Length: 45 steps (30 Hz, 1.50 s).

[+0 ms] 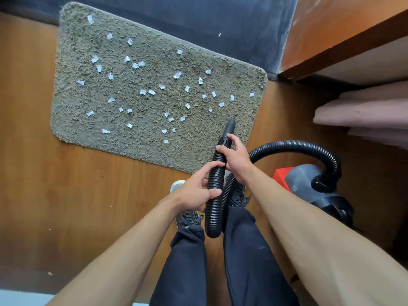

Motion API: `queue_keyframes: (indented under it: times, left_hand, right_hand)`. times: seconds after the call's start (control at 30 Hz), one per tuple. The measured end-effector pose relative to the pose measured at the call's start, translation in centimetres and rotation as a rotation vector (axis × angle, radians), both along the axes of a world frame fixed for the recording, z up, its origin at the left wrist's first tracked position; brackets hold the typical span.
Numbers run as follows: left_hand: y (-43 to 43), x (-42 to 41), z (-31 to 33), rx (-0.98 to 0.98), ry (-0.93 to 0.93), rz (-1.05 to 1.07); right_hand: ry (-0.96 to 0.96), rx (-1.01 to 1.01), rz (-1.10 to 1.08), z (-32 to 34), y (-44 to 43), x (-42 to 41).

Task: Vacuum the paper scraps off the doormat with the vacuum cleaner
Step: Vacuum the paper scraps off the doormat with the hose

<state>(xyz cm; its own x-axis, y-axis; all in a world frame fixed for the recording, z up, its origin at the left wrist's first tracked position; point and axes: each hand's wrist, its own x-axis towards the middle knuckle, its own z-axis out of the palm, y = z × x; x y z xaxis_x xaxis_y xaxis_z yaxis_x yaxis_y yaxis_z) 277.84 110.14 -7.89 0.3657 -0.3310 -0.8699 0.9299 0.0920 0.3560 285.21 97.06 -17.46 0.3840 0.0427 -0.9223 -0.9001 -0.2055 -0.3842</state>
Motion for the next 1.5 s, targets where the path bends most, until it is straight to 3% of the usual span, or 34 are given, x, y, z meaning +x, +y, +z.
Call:
queue_keyframes:
  times: [0.6, 1.5]
  left_hand:
    - [-0.8, 2.7, -0.6, 0.071, 0.001, 0.103]
    - [-2.4, 8.4, -1.8, 0.071, -0.067, -0.084]
  right_hand:
    - [0.005, 0.105, 0.219, -0.3, 1.2, 4.8]
    - [-0.070, 0.028, -0.006, -1.3, -2.6, 8.5]
